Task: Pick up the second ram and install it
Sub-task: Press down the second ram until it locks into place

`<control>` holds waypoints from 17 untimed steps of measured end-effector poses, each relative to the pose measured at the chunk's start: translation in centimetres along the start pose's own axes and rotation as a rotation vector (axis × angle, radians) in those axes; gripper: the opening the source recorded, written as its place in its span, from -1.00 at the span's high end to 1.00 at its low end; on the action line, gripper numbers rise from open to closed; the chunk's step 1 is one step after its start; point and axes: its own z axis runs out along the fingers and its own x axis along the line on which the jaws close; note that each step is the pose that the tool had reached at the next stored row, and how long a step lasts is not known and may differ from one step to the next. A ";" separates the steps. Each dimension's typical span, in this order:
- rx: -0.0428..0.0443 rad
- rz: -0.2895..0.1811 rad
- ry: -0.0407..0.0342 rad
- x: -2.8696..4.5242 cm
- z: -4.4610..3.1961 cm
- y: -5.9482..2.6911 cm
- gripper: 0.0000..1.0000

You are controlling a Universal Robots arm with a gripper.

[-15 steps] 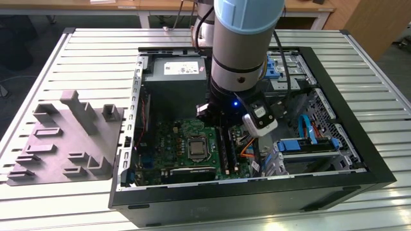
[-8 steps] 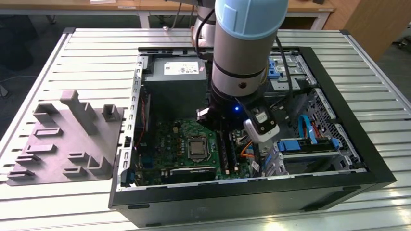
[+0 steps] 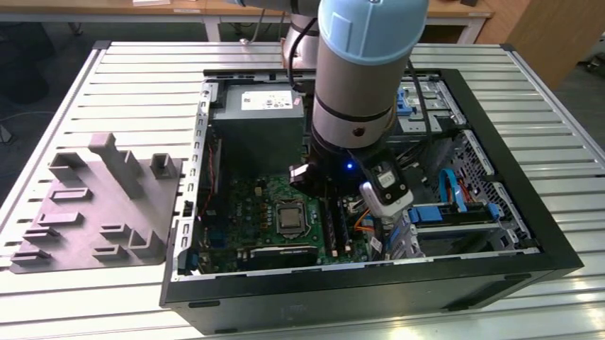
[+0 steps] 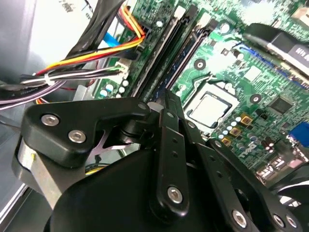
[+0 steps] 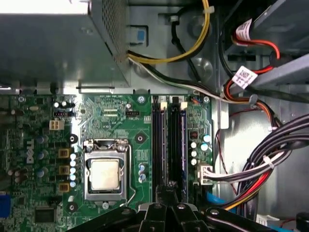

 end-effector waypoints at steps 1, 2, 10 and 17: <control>0.0003 0.000 0.0003 0.00 0.01 -0.14 0.79; 0.0006 0.000 0.0006 0.00 0.02 -0.32 0.79; 0.0005 0.000 0.0010 -0.05 0.16 -0.90 0.79; 0.0000 0.000 0.0010 -0.21 0.49 -0.91 0.79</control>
